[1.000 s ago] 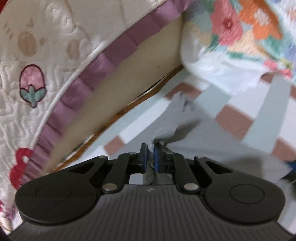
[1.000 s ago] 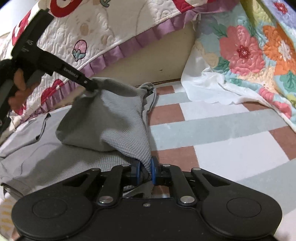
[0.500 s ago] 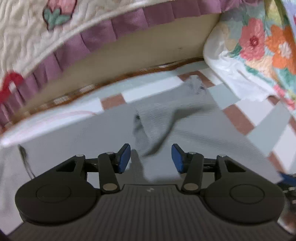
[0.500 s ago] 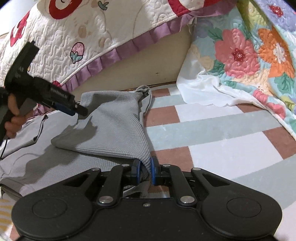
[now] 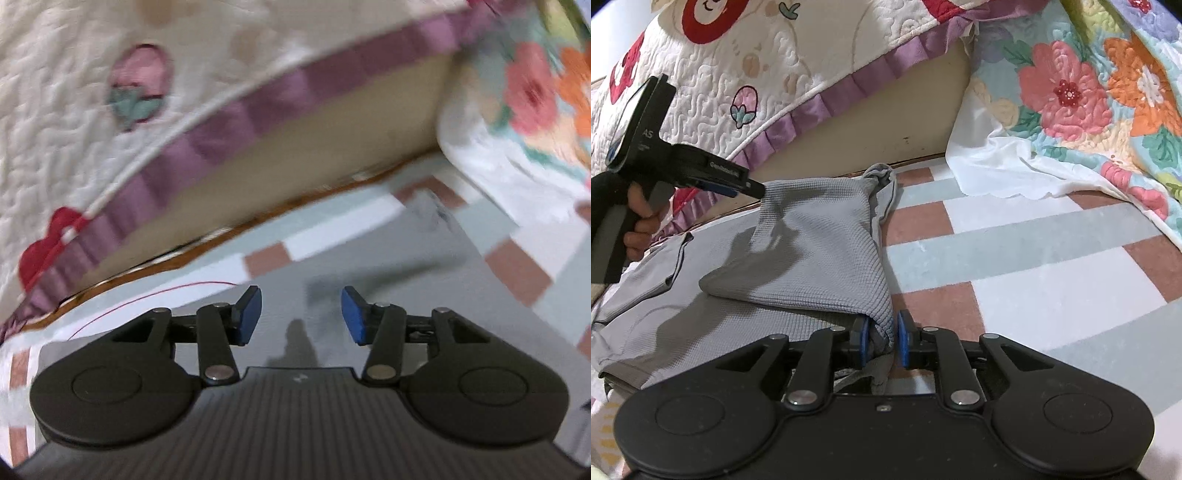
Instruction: Fold clothes
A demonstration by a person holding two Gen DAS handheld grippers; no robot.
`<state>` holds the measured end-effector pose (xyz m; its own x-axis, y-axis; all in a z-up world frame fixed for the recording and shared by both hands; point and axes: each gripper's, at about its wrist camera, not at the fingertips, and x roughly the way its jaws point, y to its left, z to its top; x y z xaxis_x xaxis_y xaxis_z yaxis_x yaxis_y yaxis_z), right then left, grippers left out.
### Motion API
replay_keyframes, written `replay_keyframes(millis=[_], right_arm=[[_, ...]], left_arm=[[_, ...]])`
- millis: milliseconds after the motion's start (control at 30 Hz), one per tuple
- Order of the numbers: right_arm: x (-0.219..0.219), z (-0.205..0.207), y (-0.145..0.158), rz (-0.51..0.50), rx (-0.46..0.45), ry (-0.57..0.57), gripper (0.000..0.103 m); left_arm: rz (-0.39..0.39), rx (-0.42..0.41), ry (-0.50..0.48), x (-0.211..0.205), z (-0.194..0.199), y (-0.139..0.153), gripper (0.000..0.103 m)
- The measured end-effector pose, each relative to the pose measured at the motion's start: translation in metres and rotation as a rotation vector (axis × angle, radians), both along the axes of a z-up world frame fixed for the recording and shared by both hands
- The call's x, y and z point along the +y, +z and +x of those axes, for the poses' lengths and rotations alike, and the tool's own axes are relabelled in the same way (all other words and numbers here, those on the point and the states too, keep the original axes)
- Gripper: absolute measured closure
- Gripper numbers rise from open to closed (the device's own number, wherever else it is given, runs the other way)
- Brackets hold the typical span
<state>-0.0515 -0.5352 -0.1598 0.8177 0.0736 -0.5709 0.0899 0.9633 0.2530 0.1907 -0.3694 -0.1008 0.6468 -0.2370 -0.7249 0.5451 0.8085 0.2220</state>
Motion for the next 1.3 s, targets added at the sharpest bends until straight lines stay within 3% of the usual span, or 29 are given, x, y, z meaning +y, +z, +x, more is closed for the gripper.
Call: replay_keyframes(millis=[67,100,167,367,500,567,633,700,767,967,1133,1300], right_arm=[[-0.001,0.000,0.000,0.009,0.001,0.001,0.084],[-0.002,0.000,-0.001,0.014,0.001,0.001,0.084],[-0.003,-0.001,-0.001,0.025,0.000,0.001,0.083],[-0.011,-0.002,-0.002,0.075,-0.006,0.004,0.081],[-0.022,-0.004,-0.003,0.177,-0.013,0.017,0.072],[-0.032,-0.009,-0.002,0.279,0.006,-0.010,0.069],[-0.052,-0.021,-0.001,0.541,0.042,-0.092,0.054],[-0.061,-0.040,-0.013,0.787,0.062,-0.170,0.050],[-0.060,-0.051,-0.015,0.864,0.094,-0.201,0.049],[-0.028,-0.052,-0.008,0.825,0.155,-0.255,0.044],[-0.016,-0.038,-0.014,0.922,0.108,-0.426,0.038],[-0.002,-0.015,-0.004,0.807,0.019,-0.567,0.036]], left_arm=[[0.110,0.010,0.020,-0.010,0.007,-0.018,0.052],[0.134,0.004,0.037,-0.011,0.010,-0.025,0.044],[0.103,-0.006,0.065,-0.005,0.013,-0.027,0.038],[0.048,0.050,0.131,0.021,0.009,-0.011,0.038],[-0.030,0.116,0.135,0.040,-0.010,-0.001,0.038],[-0.015,0.163,0.109,0.045,-0.021,-0.001,0.038],[0.017,0.191,0.063,0.046,-0.034,-0.004,0.038],[0.033,0.209,0.013,0.047,-0.048,-0.007,0.037],[0.028,0.211,-0.029,0.050,-0.060,-0.007,0.037],[-0.062,0.212,-0.004,0.071,-0.078,-0.004,0.037],[-0.129,0.221,0.048,0.101,-0.082,-0.001,0.037],[-0.202,0.187,0.142,0.143,-0.078,0.003,0.037]])
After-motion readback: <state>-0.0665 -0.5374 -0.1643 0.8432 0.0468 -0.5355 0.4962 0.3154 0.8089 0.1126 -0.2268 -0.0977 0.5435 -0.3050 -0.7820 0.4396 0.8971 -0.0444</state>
